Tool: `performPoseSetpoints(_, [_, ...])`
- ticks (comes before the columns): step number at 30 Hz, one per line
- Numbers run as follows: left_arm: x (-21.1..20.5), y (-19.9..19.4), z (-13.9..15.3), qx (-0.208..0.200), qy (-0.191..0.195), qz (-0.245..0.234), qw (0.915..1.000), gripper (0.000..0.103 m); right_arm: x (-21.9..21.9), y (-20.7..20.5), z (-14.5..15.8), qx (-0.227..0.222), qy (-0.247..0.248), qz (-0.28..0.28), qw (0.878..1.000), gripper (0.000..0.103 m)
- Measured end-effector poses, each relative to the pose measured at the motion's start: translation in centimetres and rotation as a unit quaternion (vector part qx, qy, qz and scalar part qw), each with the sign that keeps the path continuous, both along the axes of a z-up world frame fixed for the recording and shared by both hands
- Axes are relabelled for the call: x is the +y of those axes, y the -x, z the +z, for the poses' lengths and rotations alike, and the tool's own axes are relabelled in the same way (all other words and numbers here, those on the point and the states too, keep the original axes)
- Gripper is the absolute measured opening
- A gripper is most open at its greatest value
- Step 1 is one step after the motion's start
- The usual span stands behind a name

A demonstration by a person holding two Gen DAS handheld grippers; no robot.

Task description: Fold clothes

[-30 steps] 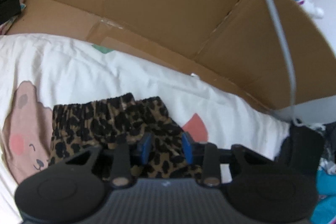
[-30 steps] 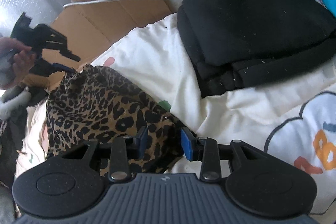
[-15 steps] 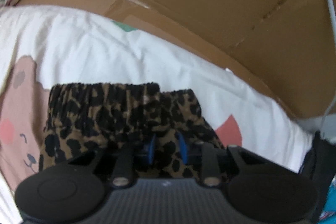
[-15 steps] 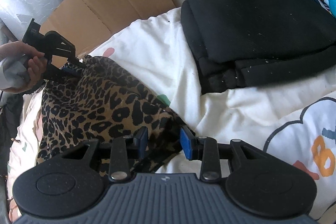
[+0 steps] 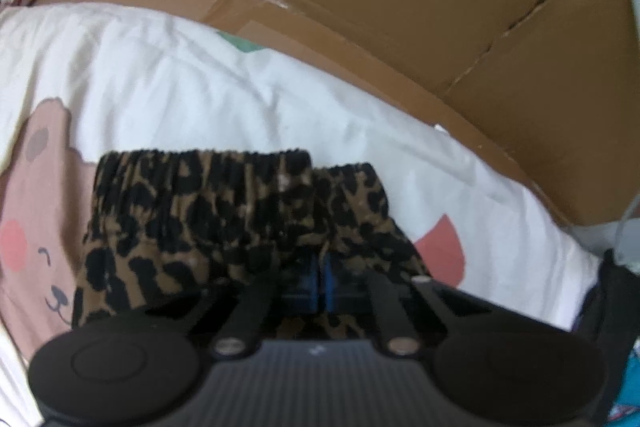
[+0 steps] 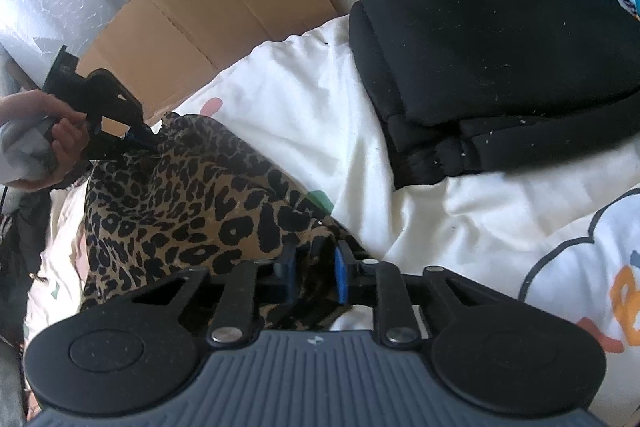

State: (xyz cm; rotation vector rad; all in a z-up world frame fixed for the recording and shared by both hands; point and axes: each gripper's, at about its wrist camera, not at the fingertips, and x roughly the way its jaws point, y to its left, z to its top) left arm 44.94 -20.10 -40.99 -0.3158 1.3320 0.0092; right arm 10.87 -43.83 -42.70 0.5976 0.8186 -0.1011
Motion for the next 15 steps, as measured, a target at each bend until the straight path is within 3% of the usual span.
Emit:
performPoseSetpoints(1, [-0.1, 0.2, 0.4, -0.005, 0.001, -0.006, 1.0000, 0.001, 0.0, 0.0, -0.1, -0.001, -0.005, -0.001, 1.000, 0.003])
performPoseSetpoints(9, [-1.9, 0.3, 4.2, -0.034, 0.019, -0.035, 0.9986, 0.000, 0.2, 2.1, 1.2, -0.033, -0.019, -0.033, 0.999, 0.001])
performPoseSetpoints(15, [-3.4, 0.3, 3.9, -0.035, 0.031, -0.042, 0.9980, 0.000, -0.1, 3.4, 1.4, -0.037, -0.030, -0.056, 0.997, 0.001])
